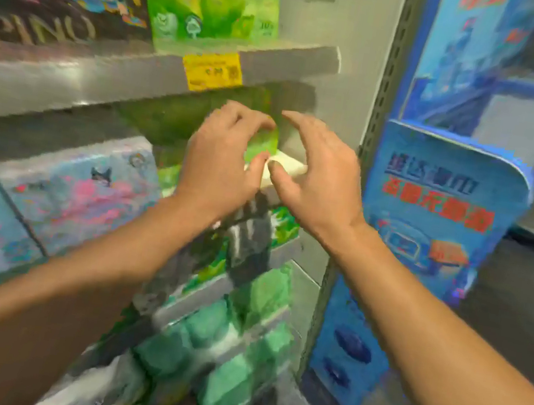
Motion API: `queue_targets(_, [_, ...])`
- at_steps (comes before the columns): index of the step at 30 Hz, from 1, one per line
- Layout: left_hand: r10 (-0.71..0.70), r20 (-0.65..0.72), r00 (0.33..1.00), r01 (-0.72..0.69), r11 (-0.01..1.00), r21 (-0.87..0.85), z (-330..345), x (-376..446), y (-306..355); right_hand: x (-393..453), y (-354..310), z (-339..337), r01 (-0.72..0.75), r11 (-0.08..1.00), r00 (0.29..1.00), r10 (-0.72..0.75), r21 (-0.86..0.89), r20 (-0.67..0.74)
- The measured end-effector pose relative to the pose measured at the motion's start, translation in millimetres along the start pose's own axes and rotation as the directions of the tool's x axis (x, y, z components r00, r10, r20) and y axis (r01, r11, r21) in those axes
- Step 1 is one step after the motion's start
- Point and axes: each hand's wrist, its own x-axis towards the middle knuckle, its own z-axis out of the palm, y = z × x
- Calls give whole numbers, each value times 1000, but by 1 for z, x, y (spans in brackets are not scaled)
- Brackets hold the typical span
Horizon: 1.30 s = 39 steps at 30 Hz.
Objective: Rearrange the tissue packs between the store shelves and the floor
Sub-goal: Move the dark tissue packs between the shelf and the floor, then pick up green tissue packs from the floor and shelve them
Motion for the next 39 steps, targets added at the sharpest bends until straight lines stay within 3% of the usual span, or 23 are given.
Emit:
queue_targets(4, [41,318,947,8,988,-152,59,-75,62,-133,13,-41,-330,917,931,356,-224,86])
queue_targets(7, [137,510,849,6,963,-268,95,-141,127,-244,14,-85,-540,773,804,591,-333,66])
queue_targets(11, [321,651,688,-36,911,-410,127,-237,240,-396,5,-156,-770,509,579,810,-385,-87])
queue_targets(17, [594,717,364,-114,793,-599,131,-399,446,-616,-48,-291,-957,102,206,898,-271,-390])
queue_targets(23, [741,652,161,-48,665,-745,77,-534,654,-786,-122,-439,-975,-176,-73,824,-133,-561])
queue_targets(27, [782,619,73,1,620,-784,53,-577,756,-850,-152,-513,-961,-267,-164,752,-68,-638])
queue_targets(33, [756,653,41,4,653,-757,75,-578,814,-876,-126,-556,-958,-270,-157,776,-97,-610])
queue_targets(39, [662,742,105,35,744,-668,165,-538,813,-858,-15,-571,-954,-241,-127,861,-176,-493])
